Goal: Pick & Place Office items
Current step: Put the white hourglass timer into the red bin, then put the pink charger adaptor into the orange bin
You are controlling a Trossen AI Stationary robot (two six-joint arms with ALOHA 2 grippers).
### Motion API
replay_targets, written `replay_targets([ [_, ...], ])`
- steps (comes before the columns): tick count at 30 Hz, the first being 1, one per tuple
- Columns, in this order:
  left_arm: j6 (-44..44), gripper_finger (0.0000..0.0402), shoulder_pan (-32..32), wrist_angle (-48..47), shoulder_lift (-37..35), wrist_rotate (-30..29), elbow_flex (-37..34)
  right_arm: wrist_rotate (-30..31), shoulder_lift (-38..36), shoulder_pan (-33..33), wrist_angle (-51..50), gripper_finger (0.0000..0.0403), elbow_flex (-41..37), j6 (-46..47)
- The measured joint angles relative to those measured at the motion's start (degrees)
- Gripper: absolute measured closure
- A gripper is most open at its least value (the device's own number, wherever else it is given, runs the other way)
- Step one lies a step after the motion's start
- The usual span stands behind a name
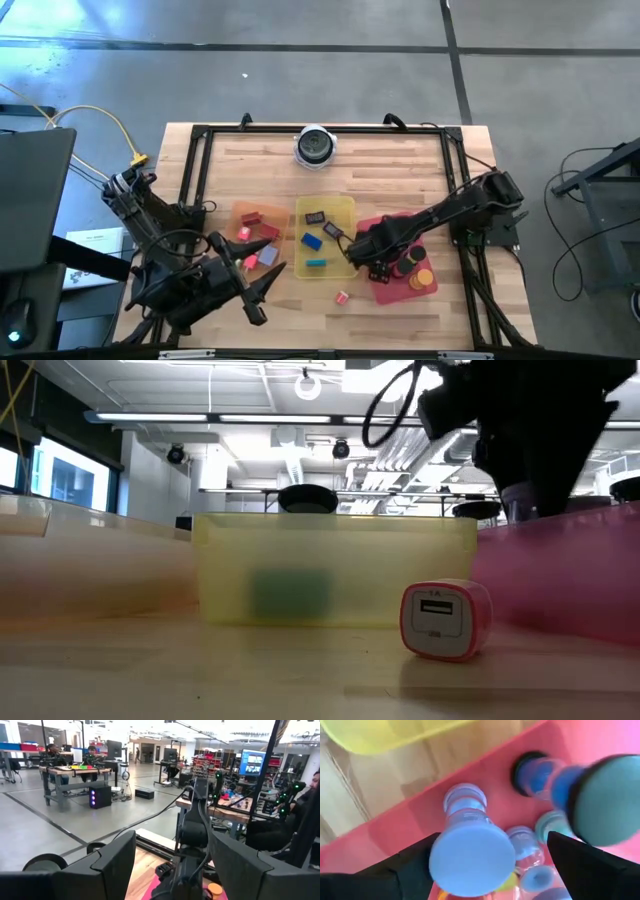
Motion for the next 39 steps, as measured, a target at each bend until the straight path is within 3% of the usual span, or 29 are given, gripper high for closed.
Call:
replay_targets([
  [13,-3.7,0.0156,1.7,-2.74,-0.02,-0.26,0.0,6.6,-12.32,3.11,-0.35,0.0053,2.05,2.19],
  [19,-3.85,0.0156,1.28,-11.85,-0.02,-3.55,0.0,21.64,-19.5,10.62,-0.38,0.0054,2.16,9.36],
  [24,-5.52,0.0157,1.08,-18.55,-0.02,6.07,0.0,33.66,-23.64,18.13,0.97,0.0054,2.16,18.8],
  [33,3.71,0.0184,3.46,-24.79,-1.16,26.04,0.0,43.27,-24.65,23.83,2.19,0.0055,2.16,31.27],
  [39,-3.12,0.0195,4.62,-33.91,-3.25,30.09,0.0,48.35,-24.59,25.4,5.22,0.0055,2.16,32.44],
])
